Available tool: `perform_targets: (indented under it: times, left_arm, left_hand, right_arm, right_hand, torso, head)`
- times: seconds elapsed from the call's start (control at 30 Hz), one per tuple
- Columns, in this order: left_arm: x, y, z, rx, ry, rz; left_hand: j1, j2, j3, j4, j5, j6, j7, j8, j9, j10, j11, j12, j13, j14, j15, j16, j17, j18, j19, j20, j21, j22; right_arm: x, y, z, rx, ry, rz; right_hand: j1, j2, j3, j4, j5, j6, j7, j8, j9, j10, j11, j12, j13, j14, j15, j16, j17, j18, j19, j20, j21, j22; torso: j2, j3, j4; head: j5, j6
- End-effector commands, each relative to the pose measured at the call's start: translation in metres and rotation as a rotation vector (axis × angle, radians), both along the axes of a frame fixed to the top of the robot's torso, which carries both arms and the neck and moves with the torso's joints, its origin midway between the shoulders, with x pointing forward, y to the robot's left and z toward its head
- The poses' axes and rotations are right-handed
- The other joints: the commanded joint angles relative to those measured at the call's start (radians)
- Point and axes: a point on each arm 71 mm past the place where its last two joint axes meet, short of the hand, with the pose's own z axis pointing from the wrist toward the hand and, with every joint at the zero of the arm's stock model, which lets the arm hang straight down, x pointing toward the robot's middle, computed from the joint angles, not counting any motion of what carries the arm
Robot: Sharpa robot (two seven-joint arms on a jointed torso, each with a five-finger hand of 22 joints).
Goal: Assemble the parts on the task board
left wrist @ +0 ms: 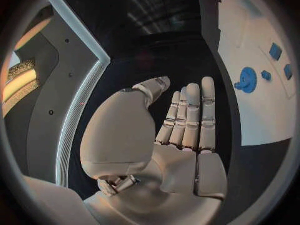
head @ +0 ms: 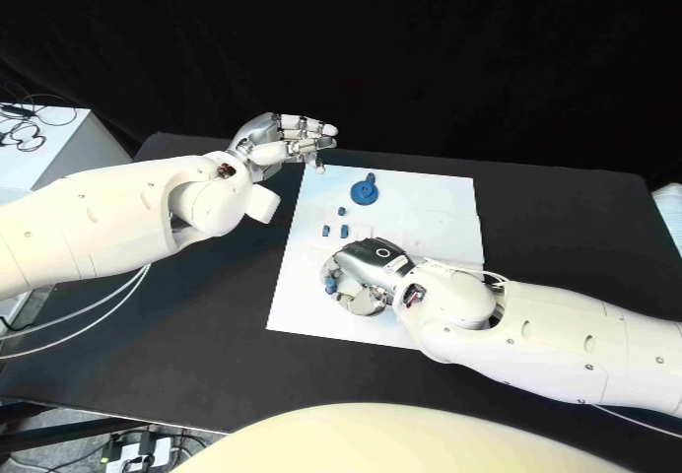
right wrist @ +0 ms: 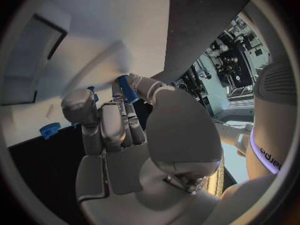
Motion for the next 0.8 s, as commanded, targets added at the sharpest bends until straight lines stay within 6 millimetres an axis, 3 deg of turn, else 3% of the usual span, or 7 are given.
perform_targets:
  times: [0.03, 0.3, 0.33, 0.43, 0.5, 0.63, 0.8]
  left_arm:
    - [-0.001, -0.001, 0.001, -0.01, 0.0, -0.016]
    - [-0.001, 0.0, 0.001, -0.009, 0.001, -0.014]
    - [-0.001, 0.0, 0.0, -0.009, 0.001, -0.013]
    - [0.0, 0.0, 0.0, -0.009, 0.001, -0.013]
    - [0.0, 0.001, 0.0, -0.008, 0.001, -0.012]
    - [0.0, 0.002, 0.0, -0.007, 0.001, -0.009]
    - [0.0, 0.002, 0.0, -0.007, 0.002, -0.007]
  left_hand:
    - [-0.001, 0.007, -0.003, 0.0, 0.003, 0.001, 0.005, 0.002, 0.0, -0.003, 0.0, 0.004, -0.001, -0.006, -0.003, -0.003, -0.001, 0.014, 0.007, 0.002, -0.004, -0.001]
    - [-0.001, 0.007, -0.003, 0.0, 0.003, 0.001, 0.005, 0.002, 0.0, -0.003, 0.0, 0.004, -0.001, -0.006, -0.003, -0.003, -0.001, 0.014, 0.007, 0.002, -0.004, -0.001]
    - [-0.001, 0.007, -0.003, 0.0, 0.003, 0.001, 0.005, 0.002, 0.0, -0.003, 0.0, 0.004, -0.001, -0.006, -0.003, -0.003, -0.001, 0.014, 0.007, 0.002, -0.004, -0.001]
    - [-0.001, 0.007, -0.003, 0.0, 0.003, 0.001, 0.005, 0.002, 0.0, -0.003, 0.0, 0.004, -0.001, -0.006, -0.003, -0.003, -0.001, 0.014, 0.007, 0.002, -0.004, -0.001]
    - [-0.001, 0.007, -0.003, 0.0, 0.003, 0.001, 0.005, 0.002, 0.0, -0.003, 0.0, 0.004, -0.001, -0.006, -0.003, -0.003, -0.001, 0.014, 0.007, 0.002, -0.004, -0.001]
    - [-0.001, 0.007, -0.003, 0.0, 0.003, 0.001, 0.005, 0.002, 0.0, -0.003, 0.0, 0.004, -0.001, -0.006, -0.003, -0.003, -0.001, 0.014, 0.007, 0.002, -0.004, -0.001]
    - [-0.001, 0.007, -0.003, 0.0, 0.003, 0.001, 0.005, 0.002, 0.0, -0.003, 0.0, 0.004, -0.001, -0.006, -0.003, -0.003, -0.001, 0.014, 0.007, 0.002, -0.004, -0.001]
  right_arm:
    - [-0.004, 0.0, -0.003, -0.001, 0.013, 0.017]
    - [-0.003, -0.004, -0.001, 0.045, -0.006, 0.003]
    - [-0.003, -0.004, 0.0, 0.055, -0.009, 0.0]
    - [-0.003, -0.007, 0.003, 0.091, -0.021, -0.007]
    - [-0.003, -0.01, 0.005, 0.121, -0.029, -0.012]
    - [-0.004, -0.018, 0.011, 0.193, -0.036, -0.027]
    - [-0.002, -0.029, 0.021, 0.265, -0.022, -0.052]
  right_hand:
    - [0.001, -0.007, -0.007, 0.002, -0.003, -0.008, 0.001, -0.007, -0.002, -0.013, 0.002, -0.002, -0.001, -0.008, 0.003, -0.008, -0.008, 0.022, -0.009, 0.0, -0.01, -0.007]
    - [0.042, 0.004, -0.122, 0.013, 0.005, -0.06, 0.011, -0.046, -0.016, -0.176, 0.025, 0.023, -0.022, -0.1, 0.027, -0.089, -0.163, 0.057, -0.106, 0.021, -0.194, -0.17]
    - [0.086, 0.031, -0.221, 0.034, 0.012, -0.061, 0.009, -0.054, -0.02, -0.212, 0.033, 0.07, -0.019, -0.122, 0.028, -0.089, -0.187, 0.062, -0.12, 0.032, -0.234, -0.201]
    - [0.12, 0.036, -0.287, 0.065, 0.018, -0.083, 0.011, -0.072, -0.028, -0.267, 0.039, 0.097, -0.021, -0.155, 0.037, -0.105, -0.233, 0.074, -0.151, 0.034, -0.306, -0.263]
    - [0.17, 0.038, -0.36, 0.118, 0.023, -0.102, 0.004, -0.086, -0.034, -0.311, 0.044, 0.142, -0.018, -0.175, 0.043, -0.102, -0.257, 0.078, -0.158, 0.039, -0.335, -0.283]
    - [0.235, 0.03, -0.415, 0.207, 0.027, -0.113, 0.001, -0.095, -0.037, -0.353, 0.047, 0.208, -0.012, -0.188, 0.045, -0.088, -0.275, 0.081, -0.16, 0.042, -0.361, -0.299]
    - [0.258, 0.033, -0.419, 0.243, 0.032, -0.115, 0.006, -0.098, -0.038, -0.339, 0.038, 0.253, -0.007, -0.169, 0.039, -0.066, -0.257, 0.076, -0.134, 0.037, -0.33, -0.268]
  torso:
    - [0.0, 0.0008, -0.0001]
    - [0.0, 0.0018, -0.0002]
    - [0.0, 0.0021, -0.0002]
    - [0.0, 0.0014, 0.0003]
    - [0.0, 0.0016, -0.0005]
    - [-0.002, 0.0015, -0.0023]
    - [-0.002, 0.0009, -0.002]
  head:
    - [-0.002, 0.0]
    - [-0.006, 0.0]
    - [-0.007, 0.0]
    - [-0.009, 0.0]
    - [-0.01, 0.0]
    - [-0.017, 0.007]
    - [-0.027, 0.015]
